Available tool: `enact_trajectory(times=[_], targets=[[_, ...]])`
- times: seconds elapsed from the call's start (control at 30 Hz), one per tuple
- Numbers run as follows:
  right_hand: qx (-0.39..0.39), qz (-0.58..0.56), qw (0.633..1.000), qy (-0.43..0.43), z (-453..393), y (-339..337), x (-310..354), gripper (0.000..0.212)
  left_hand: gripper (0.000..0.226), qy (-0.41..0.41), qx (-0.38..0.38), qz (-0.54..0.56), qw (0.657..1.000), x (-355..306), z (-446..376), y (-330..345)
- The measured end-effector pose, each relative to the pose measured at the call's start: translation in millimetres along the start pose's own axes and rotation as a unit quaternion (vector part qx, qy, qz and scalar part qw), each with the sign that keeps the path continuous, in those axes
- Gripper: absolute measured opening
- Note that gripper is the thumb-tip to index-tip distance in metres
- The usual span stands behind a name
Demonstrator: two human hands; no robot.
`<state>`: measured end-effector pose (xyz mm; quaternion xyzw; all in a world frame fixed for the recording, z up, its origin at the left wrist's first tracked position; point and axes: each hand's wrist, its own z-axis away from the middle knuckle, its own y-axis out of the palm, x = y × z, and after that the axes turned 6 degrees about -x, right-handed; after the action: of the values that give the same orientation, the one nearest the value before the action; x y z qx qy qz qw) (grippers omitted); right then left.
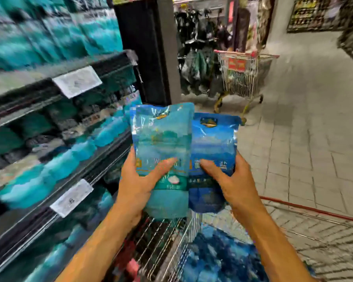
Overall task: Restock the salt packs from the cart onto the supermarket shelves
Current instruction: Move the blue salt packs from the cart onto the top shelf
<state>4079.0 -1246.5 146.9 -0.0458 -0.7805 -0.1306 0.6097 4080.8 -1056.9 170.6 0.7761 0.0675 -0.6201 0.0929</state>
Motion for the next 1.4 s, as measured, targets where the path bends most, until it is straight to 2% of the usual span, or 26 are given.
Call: enact_trajectory(times=[0.13, 0.3, 0.47, 0.57, 0.63, 0.73, 0.83, 1.0, 1.07, 1.23, 1.4], targets=[[0.091, -0.052, 0.994, -0.044, -3.5, 57.6, 39.9, 0.02, 0.048, 0.059, -0.089, -0.005, 0.994, -54.0, 9.2, -53.2], [0.193, -0.122, 0.97, -0.082, 11.4, 135.3, 92.6, 0.022, 0.047, 0.127, -0.169, 0.005, 0.977, -123.5, 32.5, -120.2], [0.302, -0.202, 0.928, -0.087, 40.5, 226.6, 149.9, 0.028, 0.044, 0.203, -0.253, -0.029, 0.945, -189.2, 59.3, -198.6], [0.353, -0.234, 0.902, -0.085, 63.0, 286.1, 185.9, 0.022, 0.048, 0.245, -0.3, -0.059, 0.92, -223.6, 74.9, -251.6], [0.384, -0.257, 0.883, -0.076, 82.9, 327.8, 209.1, 0.014, 0.046, 0.26, -0.33, -0.074, 0.904, -243.7, 85.6, -291.1], [0.436, -0.277, 0.854, -0.064, 117.6, 386.9, 236.8, 0.02, 0.049, 0.267, -0.368, -0.091, 0.886, -269.8, 101.3, -352.3], [0.476, -0.275, 0.835, -0.032, 155.1, 446.2, 254.7, 0.022, 0.06, 0.273, -0.397, -0.113, 0.869, -292.8, 117.1, -413.9], [0.504, -0.237, 0.83, 0.038, 201.6, 535.4, 275.6, 0.018, 0.061, 0.277, -0.453, -0.133, 0.837, -318.8, 134.2, -497.5], [0.519, -0.211, 0.828, 0.025, 211.3, 569.7, 279.9, 0.019, 0.06, 0.273, -0.469, -0.146, 0.827, -323.7, 139.0, -526.1], [0.53, -0.121, 0.839, 0.0, 231.1, 663.0, 275.0, 0.055, 0.06, 0.249, -0.504, -0.147, 0.814, -329.8, 146.0, -594.5], [0.555, -0.074, 0.829, 0.016, 253.0, 748.5, 255.8, 0.041, 0.063, 0.252, -0.538, -0.141, 0.792, -329.9, 144.3, -636.6]])
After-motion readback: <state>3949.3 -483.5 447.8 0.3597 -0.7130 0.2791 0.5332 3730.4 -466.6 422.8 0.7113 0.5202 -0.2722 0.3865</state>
